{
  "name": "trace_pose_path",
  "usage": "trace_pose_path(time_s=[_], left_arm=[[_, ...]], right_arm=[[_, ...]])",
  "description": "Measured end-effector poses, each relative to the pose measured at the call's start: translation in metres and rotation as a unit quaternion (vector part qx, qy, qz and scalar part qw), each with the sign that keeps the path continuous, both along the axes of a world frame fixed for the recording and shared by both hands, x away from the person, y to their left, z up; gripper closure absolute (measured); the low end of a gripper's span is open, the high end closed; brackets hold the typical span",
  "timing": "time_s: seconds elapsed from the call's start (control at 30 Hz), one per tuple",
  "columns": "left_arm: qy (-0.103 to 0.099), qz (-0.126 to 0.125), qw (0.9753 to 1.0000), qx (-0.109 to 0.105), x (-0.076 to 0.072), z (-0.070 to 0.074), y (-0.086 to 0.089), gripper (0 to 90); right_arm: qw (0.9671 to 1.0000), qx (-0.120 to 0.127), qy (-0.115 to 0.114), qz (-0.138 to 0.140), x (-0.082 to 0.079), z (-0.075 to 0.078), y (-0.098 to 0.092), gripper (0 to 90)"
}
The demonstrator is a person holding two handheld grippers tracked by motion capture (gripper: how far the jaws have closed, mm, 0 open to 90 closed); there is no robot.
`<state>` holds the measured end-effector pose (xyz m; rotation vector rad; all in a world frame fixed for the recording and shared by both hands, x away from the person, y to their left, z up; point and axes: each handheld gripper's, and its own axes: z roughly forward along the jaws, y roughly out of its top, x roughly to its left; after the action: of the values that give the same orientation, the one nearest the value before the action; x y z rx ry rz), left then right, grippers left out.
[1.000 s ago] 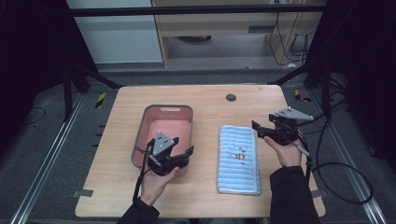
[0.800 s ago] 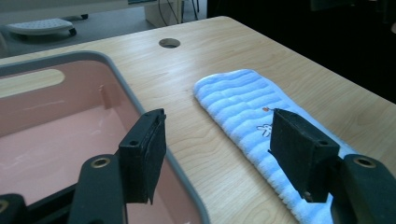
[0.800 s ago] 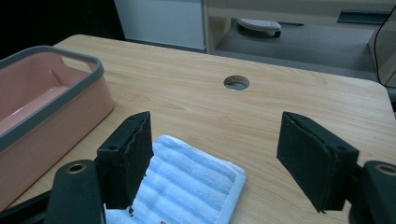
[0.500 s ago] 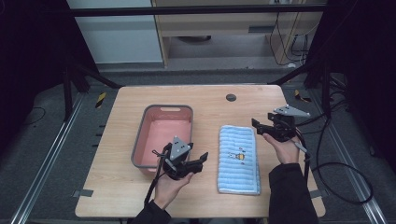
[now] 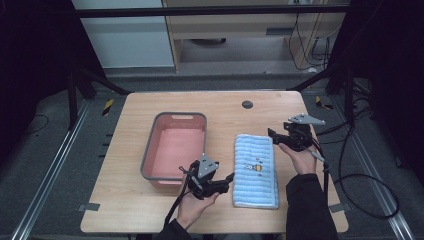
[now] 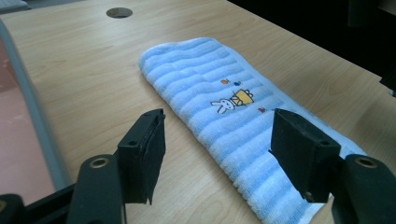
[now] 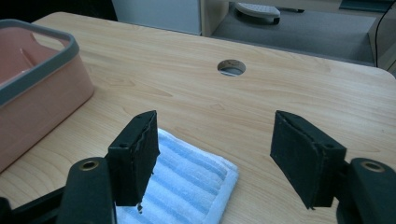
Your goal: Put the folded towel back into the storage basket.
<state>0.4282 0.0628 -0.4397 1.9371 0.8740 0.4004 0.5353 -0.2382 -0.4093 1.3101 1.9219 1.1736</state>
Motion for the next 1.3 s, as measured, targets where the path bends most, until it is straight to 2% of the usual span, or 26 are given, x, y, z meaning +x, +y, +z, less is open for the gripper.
trace_pose_path(time_s=[0.13, 0.4, 0.63, 1.1, 1.3], left_arm=[[0.004, -0.002, 1.0, 0.002, -0.001, -0.005, -0.002, 35.2], [0.007, -0.003, 0.9997, 0.024, -0.003, -0.019, -0.011, 35.9], [0.017, -0.01, 0.9988, 0.045, -0.006, -0.034, -0.026, 36.8], [0.037, -0.007, 0.9971, 0.066, 0.0, -0.054, -0.035, 45.3], [0.049, -0.007, 0.9967, 0.064, 0.0, -0.058, -0.038, 48.2]], right_arm=[[1.0, -0.006, 0.004, 0.002, 0.002, -0.005, 0.001, 32.6], [0.9997, -0.015, 0.018, -0.003, 0.008, -0.02, 0.0, 35.6], [0.9993, -0.021, 0.03, -0.001, 0.016, -0.033, 0.002, 36.6], [0.9978, -0.035, 0.056, -0.003, 0.025, -0.055, 0.004, 40.8], [0.9972, -0.04, 0.064, -0.003, 0.027, -0.063, 0.008, 42.1]])
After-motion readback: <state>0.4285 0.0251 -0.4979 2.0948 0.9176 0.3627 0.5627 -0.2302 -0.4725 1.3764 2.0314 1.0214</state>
